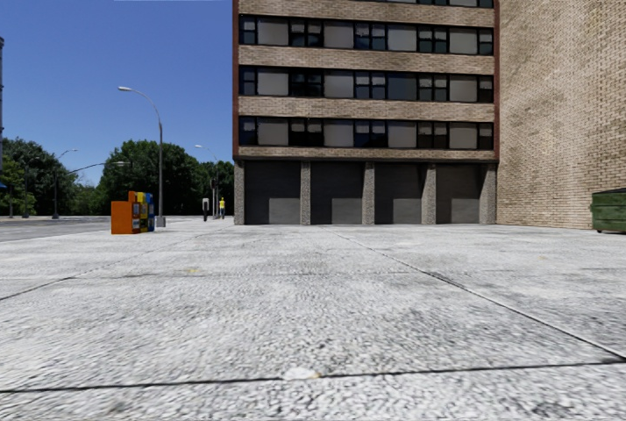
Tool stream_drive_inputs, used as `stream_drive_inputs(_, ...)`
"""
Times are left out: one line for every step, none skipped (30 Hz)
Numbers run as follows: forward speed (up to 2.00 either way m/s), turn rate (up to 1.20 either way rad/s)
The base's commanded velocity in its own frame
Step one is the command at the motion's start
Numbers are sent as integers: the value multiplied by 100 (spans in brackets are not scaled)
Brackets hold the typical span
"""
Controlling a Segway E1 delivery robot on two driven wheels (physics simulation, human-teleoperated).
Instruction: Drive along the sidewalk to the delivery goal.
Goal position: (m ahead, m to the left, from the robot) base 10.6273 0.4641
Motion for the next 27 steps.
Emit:
stream_drive_inputs(176,0)
stream_drive_inputs(190,0)
stream_drive_inputs(194,0)
stream_drive_inputs(195,0)
stream_drive_inputs(195,0)
stream_drive_inputs(195,0)
stream_drive_inputs(195,0)
stream_drive_inputs(195,0)
stream_drive_inputs(195,0)
stream_drive_inputs(195,0)
stream_drive_inputs(195,0)
stream_drive_inputs(195,0)
stream_drive_inputs(195,0)
stream_drive_inputs(195,0)
stream_drive_inputs(195,0)
stream_drive_inputs(195,0)
stream_drive_inputs(195,0)
stream_drive_inputs(195,0)
stream_drive_inputs(195,0)
stream_drive_inputs(195,0)
stream_drive_inputs(195,0)
stream_drive_inputs(195,0)
stream_drive_inputs(195,0)
stream_drive_inputs(195,0)
stream_drive_inputs(195,0)
stream_drive_inputs(195,0)
stream_drive_inputs(195,0)
